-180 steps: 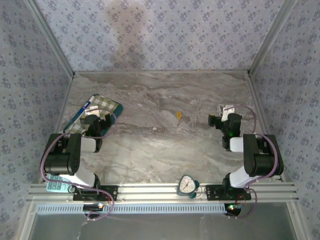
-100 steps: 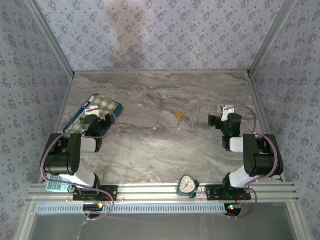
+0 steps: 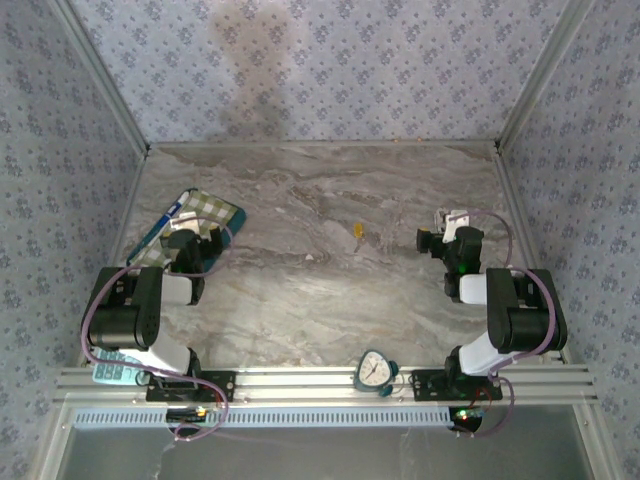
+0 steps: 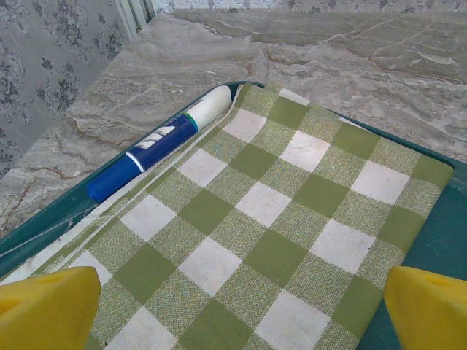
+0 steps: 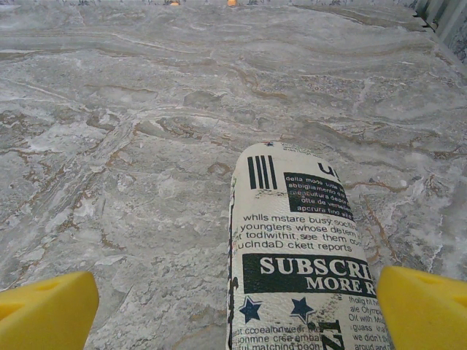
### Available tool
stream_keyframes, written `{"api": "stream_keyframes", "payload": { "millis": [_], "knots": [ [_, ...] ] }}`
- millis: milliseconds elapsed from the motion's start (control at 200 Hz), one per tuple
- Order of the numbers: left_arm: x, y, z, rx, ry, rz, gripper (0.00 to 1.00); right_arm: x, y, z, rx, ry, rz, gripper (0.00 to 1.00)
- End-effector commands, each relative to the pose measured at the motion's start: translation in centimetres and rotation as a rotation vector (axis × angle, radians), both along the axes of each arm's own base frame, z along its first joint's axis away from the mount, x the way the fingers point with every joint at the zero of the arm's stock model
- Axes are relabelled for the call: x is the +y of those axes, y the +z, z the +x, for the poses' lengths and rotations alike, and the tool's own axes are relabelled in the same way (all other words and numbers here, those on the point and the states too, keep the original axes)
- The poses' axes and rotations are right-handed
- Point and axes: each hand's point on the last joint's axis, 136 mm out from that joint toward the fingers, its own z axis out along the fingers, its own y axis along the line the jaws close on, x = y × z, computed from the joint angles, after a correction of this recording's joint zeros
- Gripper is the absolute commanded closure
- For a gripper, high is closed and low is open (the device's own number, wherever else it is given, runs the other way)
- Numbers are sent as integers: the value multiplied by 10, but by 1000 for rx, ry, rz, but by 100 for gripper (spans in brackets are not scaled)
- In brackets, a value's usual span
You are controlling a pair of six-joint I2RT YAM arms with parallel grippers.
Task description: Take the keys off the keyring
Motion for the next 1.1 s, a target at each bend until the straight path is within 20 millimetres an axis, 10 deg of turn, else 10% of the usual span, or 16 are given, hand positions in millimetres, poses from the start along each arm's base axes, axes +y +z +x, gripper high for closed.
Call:
{"api": "stream_keyframes", "payload": {
  "millis": [0,345,540,875,1094],
  "knots": [
    [3,13,6,-36,13,-13,1,0,6,4,-20,-6,5,0],
    [15,77,4,-59,103,-36,1,-4,73,-2,-49,-95,-11,0],
    [30,112,-12,-127,294,-480,0,-19,98,-17,34,-357,468,1],
    [-57,106,-42,90,40,-777,1,64,93,-12,230,-62,606,0],
    [-130,104,-77,149,-256,-840,8,121,66,-13,408,103,476,30]
  ]
}}
